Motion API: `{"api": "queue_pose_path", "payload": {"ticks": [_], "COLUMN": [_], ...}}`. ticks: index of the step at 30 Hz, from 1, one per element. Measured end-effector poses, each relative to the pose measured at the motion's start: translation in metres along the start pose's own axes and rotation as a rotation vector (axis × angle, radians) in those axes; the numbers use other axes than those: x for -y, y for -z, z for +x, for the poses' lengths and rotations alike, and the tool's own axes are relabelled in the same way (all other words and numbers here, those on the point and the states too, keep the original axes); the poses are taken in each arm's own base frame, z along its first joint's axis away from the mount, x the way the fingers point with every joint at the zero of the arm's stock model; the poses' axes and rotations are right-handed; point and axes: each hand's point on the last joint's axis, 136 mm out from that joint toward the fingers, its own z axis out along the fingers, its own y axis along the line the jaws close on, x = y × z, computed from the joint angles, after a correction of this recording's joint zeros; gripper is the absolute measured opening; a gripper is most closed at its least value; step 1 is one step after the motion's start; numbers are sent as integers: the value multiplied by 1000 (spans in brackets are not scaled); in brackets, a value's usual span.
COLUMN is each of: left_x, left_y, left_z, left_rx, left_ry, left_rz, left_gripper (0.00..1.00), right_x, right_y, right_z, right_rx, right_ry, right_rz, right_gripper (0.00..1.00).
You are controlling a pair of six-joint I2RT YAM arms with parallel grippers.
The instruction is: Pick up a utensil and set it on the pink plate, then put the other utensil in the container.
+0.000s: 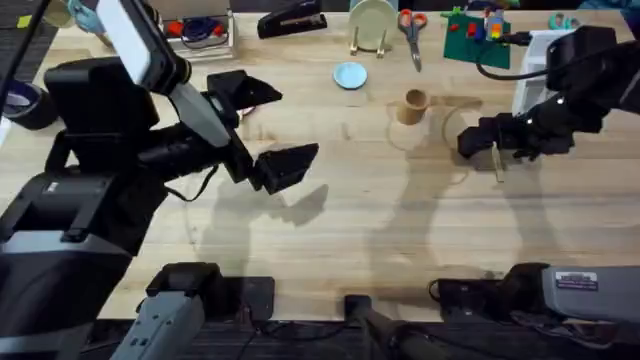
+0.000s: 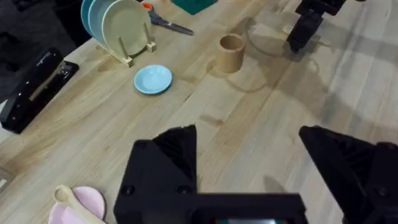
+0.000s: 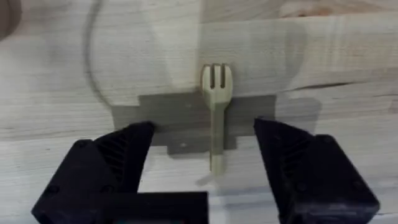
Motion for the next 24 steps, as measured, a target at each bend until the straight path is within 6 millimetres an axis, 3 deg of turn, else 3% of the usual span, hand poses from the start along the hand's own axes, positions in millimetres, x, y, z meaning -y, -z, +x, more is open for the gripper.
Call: {"api": "queue_pose_path", "payload": {"ticks": [7, 16, 24], "left_x": [0, 0, 0], "left_y": [0, 0, 0], "left_z": [0, 0, 0], "left_rx": [0, 0, 0], "left_ry": [0, 0, 0], "left_rz": [0, 0, 0], "left_gripper": [993, 994, 994], "right_x": [-4, -5, -5], "right_y": [-1, -4, -7], "right_z": [0, -2, -4], "right_rx": [-1, -10, -38], "right_ry": [0, -3, -1], "right_rz": [-21, -39, -38], "right_gripper": [871, 879, 959]}}
